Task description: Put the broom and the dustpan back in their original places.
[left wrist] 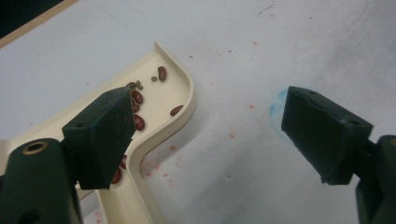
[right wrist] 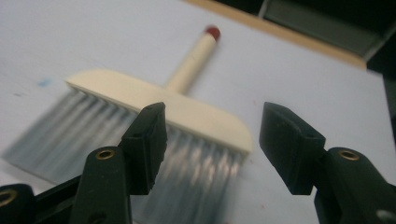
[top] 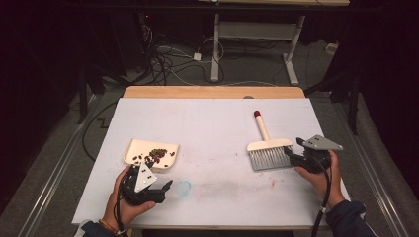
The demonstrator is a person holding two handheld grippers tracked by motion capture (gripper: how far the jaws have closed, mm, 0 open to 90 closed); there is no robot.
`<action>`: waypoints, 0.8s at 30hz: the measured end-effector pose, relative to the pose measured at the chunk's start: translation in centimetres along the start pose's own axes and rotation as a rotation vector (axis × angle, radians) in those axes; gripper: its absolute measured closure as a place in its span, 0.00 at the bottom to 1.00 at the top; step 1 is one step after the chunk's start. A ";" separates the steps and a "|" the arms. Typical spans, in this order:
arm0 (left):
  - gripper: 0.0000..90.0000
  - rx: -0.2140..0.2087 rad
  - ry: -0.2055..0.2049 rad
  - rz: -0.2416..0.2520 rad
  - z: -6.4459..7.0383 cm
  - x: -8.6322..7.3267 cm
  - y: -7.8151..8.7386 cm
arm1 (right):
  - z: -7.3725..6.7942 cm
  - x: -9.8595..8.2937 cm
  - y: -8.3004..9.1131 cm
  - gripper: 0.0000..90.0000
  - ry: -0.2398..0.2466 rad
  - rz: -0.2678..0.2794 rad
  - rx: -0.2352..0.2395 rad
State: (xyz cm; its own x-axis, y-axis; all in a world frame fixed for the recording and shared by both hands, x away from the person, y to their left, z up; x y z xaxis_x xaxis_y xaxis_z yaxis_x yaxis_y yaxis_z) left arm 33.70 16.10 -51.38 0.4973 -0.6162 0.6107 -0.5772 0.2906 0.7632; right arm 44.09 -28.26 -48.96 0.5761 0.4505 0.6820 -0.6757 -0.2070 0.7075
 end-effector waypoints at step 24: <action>0.19 -0.018 -0.020 -0.025 0.5 -0.1 -0.4 | 0.4 -2.3 -3.6 0.57 -0.116 -0.189 0.114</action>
State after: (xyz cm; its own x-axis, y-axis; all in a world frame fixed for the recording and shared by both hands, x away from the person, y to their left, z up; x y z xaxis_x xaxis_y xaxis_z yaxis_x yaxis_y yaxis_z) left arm 33.59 15.67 -51.83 0.4984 -0.6376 0.5874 -0.5529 0.2881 0.7819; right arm 45.37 -28.93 -53.01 0.7408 0.3891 0.5475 -0.4984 -0.2281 0.8364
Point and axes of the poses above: each handheld gripper's, and its own axes: y roughly backward along the jaws, x roughly out of its top, z roughly to its right, the point moved 8 cm from there along -y, roughly forward along the jaws, and after that the axes turned 13 degrees about -z, right-handed, at the moved point
